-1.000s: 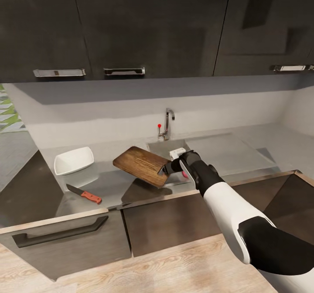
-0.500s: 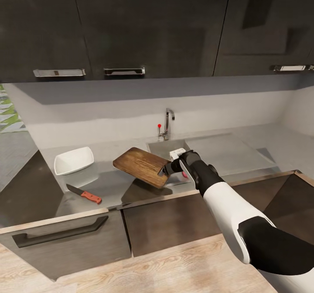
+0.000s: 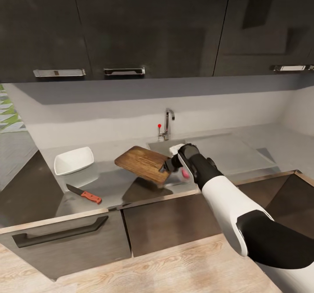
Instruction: In the kitchen, take the Vidalia onion out of the sink, dice it on the chopping board with the paring knife, put the diced onion into the bowl on the countertop, then place both the paring knife and the chopping board into the sink.
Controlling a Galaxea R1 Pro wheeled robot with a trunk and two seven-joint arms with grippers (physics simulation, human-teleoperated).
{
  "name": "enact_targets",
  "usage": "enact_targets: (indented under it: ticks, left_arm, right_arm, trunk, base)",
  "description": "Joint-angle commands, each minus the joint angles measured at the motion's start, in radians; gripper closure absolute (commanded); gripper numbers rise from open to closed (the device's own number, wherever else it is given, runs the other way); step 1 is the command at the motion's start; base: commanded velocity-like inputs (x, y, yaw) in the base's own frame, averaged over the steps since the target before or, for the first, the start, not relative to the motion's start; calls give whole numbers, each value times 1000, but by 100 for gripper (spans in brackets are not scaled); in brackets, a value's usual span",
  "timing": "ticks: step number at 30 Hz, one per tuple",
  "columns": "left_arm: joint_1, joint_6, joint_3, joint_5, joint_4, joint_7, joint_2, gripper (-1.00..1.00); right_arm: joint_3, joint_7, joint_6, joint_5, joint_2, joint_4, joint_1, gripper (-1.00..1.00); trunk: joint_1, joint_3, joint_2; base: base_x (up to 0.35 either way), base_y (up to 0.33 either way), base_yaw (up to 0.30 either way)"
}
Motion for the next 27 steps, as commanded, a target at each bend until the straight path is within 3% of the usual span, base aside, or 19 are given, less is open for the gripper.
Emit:
enact_targets:
  ticks: [1, 6, 8, 11, 14, 17, 27]
  left_arm:
    - [0, 0, 0, 10, -2, -1, 0, -100]
    - [0, 0, 0, 10, -2, -1, 0, -100]
    - [0, 0, 0, 10, -2, -1, 0, -100]
    - [0, 0, 0, 10, -2, -1, 0, -100]
    - [0, 0, 0, 10, -2, -1, 0, -100]
    - [0, 0, 0, 10, -2, -1, 0, -100]
    - [0, 0, 0, 10, -2, -1, 0, -100]
  right_arm:
    - [2, 10, 15, 16, 0, 0, -10, 100]
    - [4, 25, 45, 34, 0, 1, -25, 100]
    - [47, 73, 46, 36, 0, 1, -26, 100]
    - [177, 187, 41, 37, 0, 1, -26, 100]
    - [228, 278, 27, 38, 0, 1, -26, 100]
    - [242, 315, -7, 38, 0, 1, -26, 100]
    - [248, 326, -25, 36, 0, 1, -26, 100]
  trunk:
    - [1, -2, -2]
    - [1, -2, -2]
    - [1, -2, -2]
    - [1, -2, -2]
    - [1, -2, -2]
    - [1, -2, -2]
    - [1, -2, -2]
  base:
    - [0, 0, 0]
    - [0, 0, 0]
    - [0, 0, 0]
    - [0, 0, 0]
    - [0, 0, 0]
    - [55, 0, 0]
    - [274, 0, 0]
